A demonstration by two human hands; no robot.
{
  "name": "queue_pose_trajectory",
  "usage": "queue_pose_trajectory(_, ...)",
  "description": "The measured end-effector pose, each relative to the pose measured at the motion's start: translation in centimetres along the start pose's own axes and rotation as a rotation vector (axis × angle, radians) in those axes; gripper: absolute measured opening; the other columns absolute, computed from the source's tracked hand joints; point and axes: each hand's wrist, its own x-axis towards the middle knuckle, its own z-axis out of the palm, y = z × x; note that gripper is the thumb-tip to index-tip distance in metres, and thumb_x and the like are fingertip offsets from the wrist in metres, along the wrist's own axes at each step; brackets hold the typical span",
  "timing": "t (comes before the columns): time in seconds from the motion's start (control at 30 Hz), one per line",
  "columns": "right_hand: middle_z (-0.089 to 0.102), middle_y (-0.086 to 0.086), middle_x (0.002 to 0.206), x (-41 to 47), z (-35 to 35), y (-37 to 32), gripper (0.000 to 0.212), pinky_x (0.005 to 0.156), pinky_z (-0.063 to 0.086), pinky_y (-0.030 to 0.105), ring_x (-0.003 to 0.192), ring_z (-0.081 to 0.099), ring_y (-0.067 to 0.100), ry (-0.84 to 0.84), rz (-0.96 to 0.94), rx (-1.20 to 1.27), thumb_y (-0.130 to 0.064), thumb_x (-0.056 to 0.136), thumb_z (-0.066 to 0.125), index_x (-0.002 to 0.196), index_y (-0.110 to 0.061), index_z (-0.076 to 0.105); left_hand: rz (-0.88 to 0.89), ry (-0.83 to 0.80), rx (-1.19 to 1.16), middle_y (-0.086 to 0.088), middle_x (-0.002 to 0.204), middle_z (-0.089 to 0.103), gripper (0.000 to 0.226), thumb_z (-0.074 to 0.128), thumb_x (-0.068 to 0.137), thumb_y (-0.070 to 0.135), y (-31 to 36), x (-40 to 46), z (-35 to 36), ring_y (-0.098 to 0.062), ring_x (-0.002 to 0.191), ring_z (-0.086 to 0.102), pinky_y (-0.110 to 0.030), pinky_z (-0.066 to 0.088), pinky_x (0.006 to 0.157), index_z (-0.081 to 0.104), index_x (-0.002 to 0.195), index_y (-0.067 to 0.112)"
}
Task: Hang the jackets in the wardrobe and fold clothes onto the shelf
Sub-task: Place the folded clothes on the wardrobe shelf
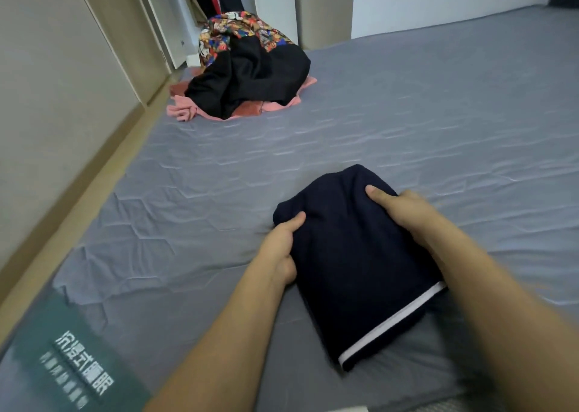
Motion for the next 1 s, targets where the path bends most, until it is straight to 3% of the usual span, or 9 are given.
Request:
queue_pose_trajectory(0.03, 0.07, 0.001, 0.093, -0.1, 0.5, 0.0, 0.064, 0.07, 0.055, 0.032, 0.083, 0.068, 0.022, -0.009, -0.017, -0.004, -0.069, 0.067, 0.072, 0.1, -0.014, 0.065, -0.007, 0.002, 0.012, -0.013, 0.093, 0.076, 0.03, 0.071, 0.088, 0.029, 0.1, 0.2, -0.1, -0.029, 0.081, 0.073, -0.033, 0.057, 0.057, 0.069, 0.11, 0.008)
queue_pose_trajectory(0.1, 0.073, -0.004, 0.08, -0.5, 0.6, -0.2, 0.068, 0.057, 0.054, 0.025, 0.071, 0.072, 0.018, -0.049, -0.015, 0.003, -0.074, 0.054, 0.077, 0.091, -0.019, 0.067, -0.014, 0.001, 0.023, -0.013, 0.094, 0.076, 0.029, 0.071, 0.088, 0.028, -0.1, 0.6, -0.2, -0.029, 0.08, 0.074, -0.033, 0.058, 0.055, 0.069, 0.109, 0.008)
queue_pose_trajectory(0.2, 0.075, -0.007, 0.078, -1.5, 0.1, -0.4, 0.062, 0.049, 0.054, 0.022, 0.067, 0.072, 0.013, -0.09, -0.006, 0.118, -0.058, 0.056, 0.086, 0.099, -0.017, 0.069, -0.041, -0.004, 0.067, -0.012, 0.094, 0.076, 0.027, 0.071, 0.087, 0.025, 0.5, 0.6, -0.6, -0.029, 0.083, 0.073, -0.034, 0.058, 0.06, 0.069, 0.109, 0.009)
queue_pose_trajectory(0.27, 0.076, 0.0, 0.091, -3.1, 0.1, -1.2, 0.06, 0.058, 0.058, 0.027, 0.077, 0.074, 0.017, -0.079, 0.029, 0.252, -0.043, 0.063, 0.088, 0.11, -0.014, 0.066, -0.065, 0.029, 0.147, -0.013, 0.091, 0.076, 0.028, 0.07, 0.088, 0.023, 2.7, -0.3, -0.9, -0.029, 0.083, 0.072, -0.035, 0.056, 0.061, 0.069, 0.111, 0.007)
queue_pose_trajectory(0.37, 0.073, 0.005, 0.105, -6.0, -0.4, -6.1, 0.061, 0.077, 0.059, 0.039, 0.089, 0.072, 0.023, -0.112, 0.095, 0.362, -0.037, 0.067, 0.087, 0.117, -0.014, 0.061, -0.063, 0.079, 0.216, -0.012, 0.088, 0.076, 0.027, 0.067, 0.09, 0.022, 9.2, -3.5, -0.8, -0.03, 0.078, 0.073, -0.034, 0.054, 0.057, 0.068, 0.111, 0.005)
queue_pose_trajectory(0.57, 0.072, 0.007, 0.11, -12.9, -3.8, -27.2, 0.069, 0.08, 0.058, 0.046, 0.095, 0.071, 0.027, -0.277, 0.132, 0.466, -0.029, 0.065, 0.089, 0.123, -0.017, 0.055, 0.108, 0.069, 0.214, -0.007, 0.102, 0.075, 0.023, 0.069, 0.086, 0.019, 28.7, -17.7, 2.5, -0.021, 0.083, 0.074, -0.035, 0.054, 0.072, 0.07, 0.108, 0.011)
queue_pose_trajectory(0.7, 0.072, 0.007, 0.111, -19.8, -7.4, -44.5, 0.049, 0.073, 0.059, 0.036, 0.099, 0.071, 0.026, -0.494, 0.118, 0.454, -0.027, 0.069, 0.084, 0.114, -0.016, 0.069, 0.232, 0.047, 0.184, -0.006, 0.105, 0.075, 0.022, 0.068, 0.084, 0.014, 43.3, -32.1, 5.6, -0.019, 0.088, 0.074, -0.034, 0.054, 0.079, 0.072, 0.105, 0.013)
queue_pose_trajectory(0.87, 0.071, 0.009, 0.113, -28.8, -9.0, -65.2, 0.053, 0.077, 0.058, 0.037, 0.102, 0.069, 0.027, -0.624, 0.013, 0.388, -0.028, 0.067, 0.085, 0.116, -0.014, 0.07, 0.416, 0.069, 0.234, -0.002, 0.117, 0.071, 0.049, 0.074, 0.075, 0.025, 58.7, -48.9, 5.6, -0.02, 0.108, 0.068, -0.036, 0.049, 0.094, 0.065, 0.123, 0.016)
queue_pose_trajectory(1.0, 0.072, 0.006, 0.111, -35.8, -5.6, -77.0, 0.046, 0.068, 0.059, 0.035, 0.097, 0.071, 0.025, -0.716, -0.091, 0.368, -0.029, 0.068, 0.082, 0.112, -0.02, 0.071, 0.561, 0.073, 0.085, -0.002, 0.119, 0.071, 0.046, 0.072, 0.083, 0.035, 66.6, -58.6, 2.6, -0.019, 0.108, 0.068, -0.035, 0.05, 0.089, 0.065, 0.124, 0.016)
